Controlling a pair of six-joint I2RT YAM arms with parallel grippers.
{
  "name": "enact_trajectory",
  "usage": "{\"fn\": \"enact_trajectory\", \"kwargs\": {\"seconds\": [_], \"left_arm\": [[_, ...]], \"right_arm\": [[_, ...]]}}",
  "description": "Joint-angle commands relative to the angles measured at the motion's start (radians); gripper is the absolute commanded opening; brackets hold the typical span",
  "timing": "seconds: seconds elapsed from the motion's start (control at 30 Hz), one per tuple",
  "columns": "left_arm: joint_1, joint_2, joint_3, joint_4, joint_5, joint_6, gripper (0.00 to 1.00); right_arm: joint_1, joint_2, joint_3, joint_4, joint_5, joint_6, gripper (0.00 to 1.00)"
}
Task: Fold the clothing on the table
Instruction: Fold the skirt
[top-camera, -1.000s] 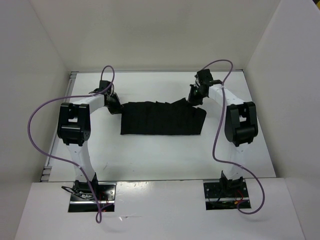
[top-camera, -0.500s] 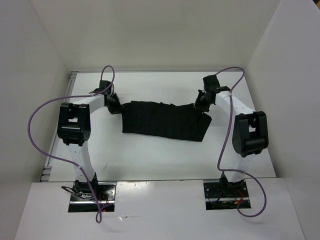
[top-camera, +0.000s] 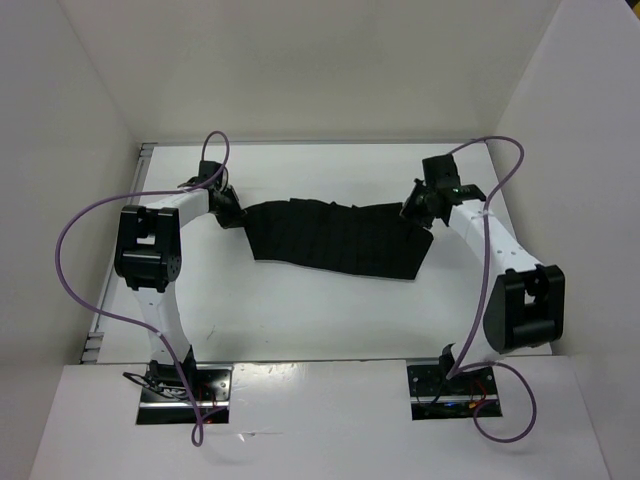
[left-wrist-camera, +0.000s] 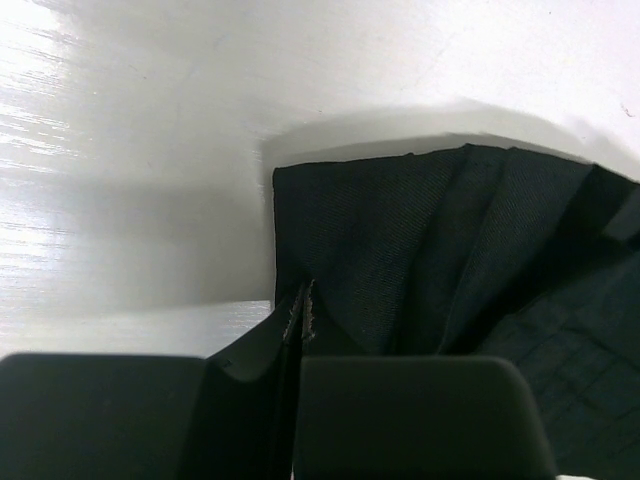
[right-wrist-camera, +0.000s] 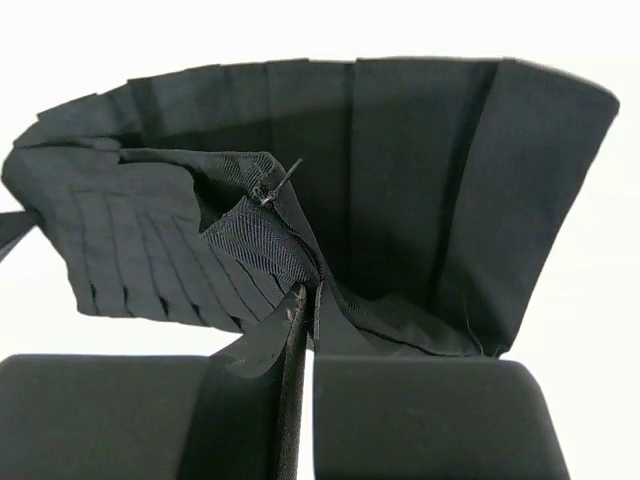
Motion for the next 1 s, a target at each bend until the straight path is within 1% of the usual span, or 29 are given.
{"fn": "enact_trajectory", "kwargs": {"seconds": [0.0, 0.07, 0.1, 0.13, 0.17, 0.2, 0.23, 0.27, 0.3, 0.33, 0.37, 0.43, 0.47, 0.5, 0.53, 0.57, 0.6, 0.63, 0.67, 0.83, 0.87, 0.97], "left_arm": [[-0.009, 0.008, -0.042, -0.048, -0.042, 0.032, 0.0], [-0.009, 0.008, -0.042, -0.048, -0.033, 0.032, 0.0], [-0.009, 0.008, -0.042, -0.048, -0.033, 0.032, 0.0], [-0.009, 0.008, -0.042, -0.048, -0.022, 0.032, 0.0], [-0.009, -0.002, -0.042, -0.048, 0.005, 0.032, 0.0], [-0.009, -0.022, -0.03, -0.048, 0.022, 0.032, 0.0], [-0.009, -0.042, -0.029, -0.048, 0.036, 0.041, 0.03], [-0.009, -0.099, -0.029, -0.039, 0.047, 0.041, 0.11], [-0.018, -0.134, -0.042, -0.025, 0.063, 0.041, 0.28], [-0.018, -0.169, -0.06, -0.025, 0.064, 0.041, 0.32], [-0.027, -0.241, -0.06, -0.013, 0.073, 0.041, 0.35], [-0.039, -0.313, -0.06, -0.013, 0.108, 0.052, 0.41], [-0.053, -0.325, -0.043, -0.023, 0.132, 0.052, 0.41], [-0.073, -0.325, -0.03, -0.046, 0.198, 0.067, 0.39], [-0.085, -0.325, -0.013, -0.057, 0.232, 0.086, 0.38], [-0.099, -0.314, 0.003, -0.077, 0.267, 0.086, 0.33], [-0.111, -0.3, 0.029, -0.077, 0.328, 0.1, 0.31], [-0.137, -0.273, 0.029, -0.077, 0.35, 0.1, 0.28], [-0.151, -0.259, 0.044, -0.077, 0.364, 0.1, 0.27], [-0.205, -0.141, 0.087, -0.065, 0.409, 0.1, 0.25], [-0.214, -0.127, 0.101, -0.065, 0.419, 0.1, 0.24], [-0.226, -0.105, 0.112, -0.056, 0.432, 0.091, 0.24]], "right_arm": [[-0.01, -0.056, -0.044, -0.039, 0.072, 0.033, 0.0], [-0.01, -0.066, -0.075, -0.039, 0.072, 0.042, 0.0], [-0.01, -0.048, -0.086, -0.039, 0.063, 0.042, 0.07], [-0.01, -0.033, -0.086, -0.054, 0.063, 0.033, 0.2], [-0.01, -0.008, -0.075, -0.065, 0.063, 0.033, 0.22], [-0.01, -0.008, -0.063, -0.065, 0.063, 0.033, 0.28], [-0.01, -0.008, -0.051, -0.076, 0.081, 0.033, 0.37], [-0.01, -0.019, -0.022, -0.076, 0.102, 0.033, 0.48], [-0.01, -0.046, -0.005, -0.088, 0.122, 0.033, 0.48], [-0.01, -0.062, 0.032, -0.088, 0.161, 0.033, 0.49], [-0.01, -0.071, 0.047, -0.117, 0.175, 0.033, 0.51], [-0.01, -0.08, 0.089, -0.154, 0.205, 0.022, 0.57], [-0.01, -0.071, 0.098, -0.174, 0.219, 0.013, 0.57], [-0.01, -0.062, 0.098, -0.207, 0.23, 0.013, 0.6], [-0.01, -0.062, 0.085, -0.217, 0.23, 0.013, 0.73], [-0.019, -0.062, 0.071, -0.217, 0.23, 0.013, 0.78], [-0.019, -0.053, 0.055, -0.217, 0.212, 0.022, 0.84], [-0.028, -0.034, 0.025, -0.208, 0.183, 0.022, 0.97], [-0.029, -0.021, 0.014, -0.208, 0.17, 0.022, 1.0], [-0.048, 0.062, -0.029, -0.159, 0.113, 0.022, 1.0], [-0.059, 0.075, -0.029, -0.148, 0.1, 0.022, 1.0], [-0.081, 0.136, -0.029, -0.121, 0.061, 0.022, 1.0]]}}
